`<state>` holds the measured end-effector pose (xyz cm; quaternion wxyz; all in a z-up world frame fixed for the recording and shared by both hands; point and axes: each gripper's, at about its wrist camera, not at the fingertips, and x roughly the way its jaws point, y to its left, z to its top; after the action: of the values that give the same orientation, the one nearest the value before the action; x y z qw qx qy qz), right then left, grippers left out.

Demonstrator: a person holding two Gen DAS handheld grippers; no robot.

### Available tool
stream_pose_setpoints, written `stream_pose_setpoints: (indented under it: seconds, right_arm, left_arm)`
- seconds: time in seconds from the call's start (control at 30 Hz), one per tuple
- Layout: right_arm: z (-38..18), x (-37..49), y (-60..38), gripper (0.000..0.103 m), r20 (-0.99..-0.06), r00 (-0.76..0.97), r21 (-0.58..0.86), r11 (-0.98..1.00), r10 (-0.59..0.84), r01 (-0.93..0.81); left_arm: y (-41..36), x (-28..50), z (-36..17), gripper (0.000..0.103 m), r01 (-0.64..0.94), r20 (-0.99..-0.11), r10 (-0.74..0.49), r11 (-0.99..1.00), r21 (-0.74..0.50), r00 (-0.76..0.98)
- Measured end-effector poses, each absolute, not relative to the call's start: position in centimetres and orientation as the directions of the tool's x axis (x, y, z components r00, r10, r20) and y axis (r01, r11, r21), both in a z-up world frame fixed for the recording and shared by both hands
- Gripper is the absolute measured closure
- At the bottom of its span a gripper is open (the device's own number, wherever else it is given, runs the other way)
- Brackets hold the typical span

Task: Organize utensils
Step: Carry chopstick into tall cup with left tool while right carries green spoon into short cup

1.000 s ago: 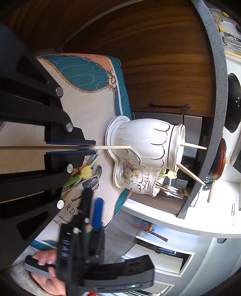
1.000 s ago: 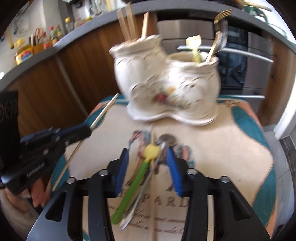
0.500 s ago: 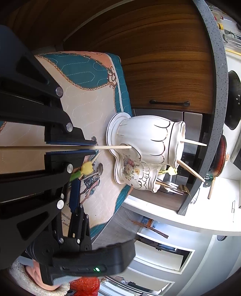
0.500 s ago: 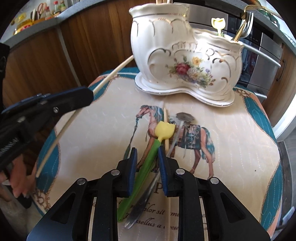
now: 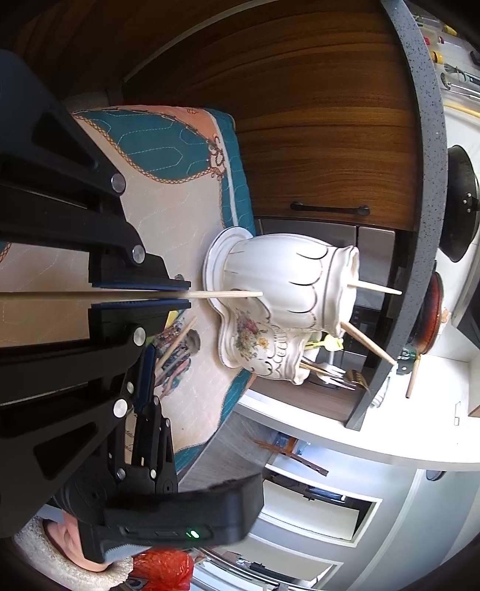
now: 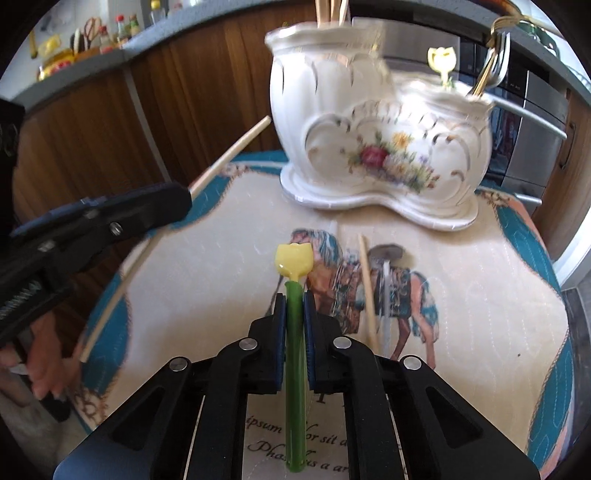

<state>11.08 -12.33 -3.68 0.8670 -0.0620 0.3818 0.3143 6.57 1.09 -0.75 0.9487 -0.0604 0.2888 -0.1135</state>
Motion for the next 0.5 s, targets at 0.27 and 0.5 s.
stream_pose_setpoints:
  seconds: [0.27, 0.5]
  right_arm:
    - [-0.1, 10.6, -14.7, 0.093, -0.571, 0.562, 0.206, 0.767, 0.598, -0.607]
    - [2.6, 10.3, -18.0, 0.093, -0.459, 0.669, 0.209, 0.803, 0.584, -0.558]
  left_arm:
    - [2.1, 5.7, 0.7, 0.099, 0.165, -0.456, -0.243, 0.965, -0.203, 0.856]
    - [2.6, 4.9, 2.7, 0.099, 0.146, -0.375, -0.214, 0.968, -0.203, 0.902]
